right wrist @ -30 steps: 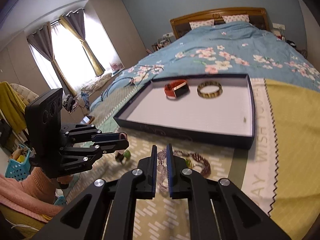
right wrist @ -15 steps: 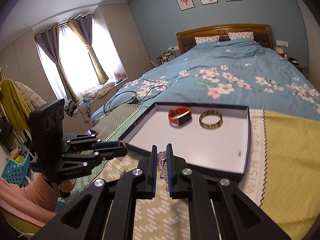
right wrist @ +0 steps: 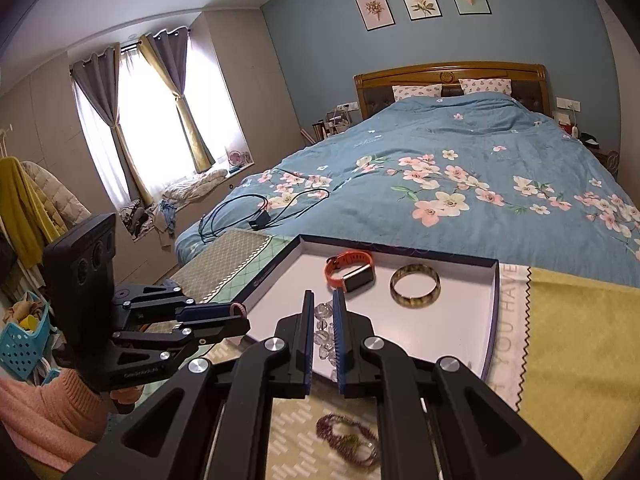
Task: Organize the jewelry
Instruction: 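Lower the crystal bracelet and pink pendant into the tray and open both tools, then grasp the dark red beaded bracelet with the right tool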
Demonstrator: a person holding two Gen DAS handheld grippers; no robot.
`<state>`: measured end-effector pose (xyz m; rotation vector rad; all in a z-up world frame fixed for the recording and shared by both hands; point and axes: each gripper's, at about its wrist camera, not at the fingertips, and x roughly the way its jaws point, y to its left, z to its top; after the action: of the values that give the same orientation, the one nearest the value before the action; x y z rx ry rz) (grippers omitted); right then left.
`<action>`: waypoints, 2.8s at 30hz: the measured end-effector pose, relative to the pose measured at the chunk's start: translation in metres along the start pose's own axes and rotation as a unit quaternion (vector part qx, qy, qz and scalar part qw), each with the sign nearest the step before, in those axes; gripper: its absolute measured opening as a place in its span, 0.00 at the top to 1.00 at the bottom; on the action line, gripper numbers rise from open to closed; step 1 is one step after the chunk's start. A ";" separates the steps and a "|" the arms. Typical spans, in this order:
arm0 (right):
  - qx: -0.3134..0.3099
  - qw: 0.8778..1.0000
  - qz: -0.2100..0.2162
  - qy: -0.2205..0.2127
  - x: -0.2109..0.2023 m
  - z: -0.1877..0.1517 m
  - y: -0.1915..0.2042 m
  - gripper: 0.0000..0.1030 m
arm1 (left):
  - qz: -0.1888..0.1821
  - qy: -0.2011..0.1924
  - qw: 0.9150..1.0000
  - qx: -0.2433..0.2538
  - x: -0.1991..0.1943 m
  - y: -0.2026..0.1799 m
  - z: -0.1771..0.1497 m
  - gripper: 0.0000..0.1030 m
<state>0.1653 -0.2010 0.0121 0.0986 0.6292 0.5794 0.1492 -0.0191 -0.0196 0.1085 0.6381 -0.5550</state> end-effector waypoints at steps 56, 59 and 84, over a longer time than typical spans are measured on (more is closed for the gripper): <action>0.016 0.992 -0.061 0.114 0.102 -0.007 -0.068 0.85 | 0.064 0.126 0.990 -0.028 0.148 0.062 0.024 0.82; 0.027 0.992 -0.067 0.104 0.095 -0.007 -0.072 0.83 | 0.063 0.122 0.990 -0.030 0.145 0.061 0.024 0.72; -0.008 0.990 -0.042 0.135 0.014 -0.084 -0.026 0.75 | 0.034 0.032 0.994 -0.094 0.006 0.053 -0.027 0.53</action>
<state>0.1379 -0.2228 -0.0702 -0.0228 0.8879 0.5202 0.1664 0.0309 -0.0487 -0.0301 0.7430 -0.4253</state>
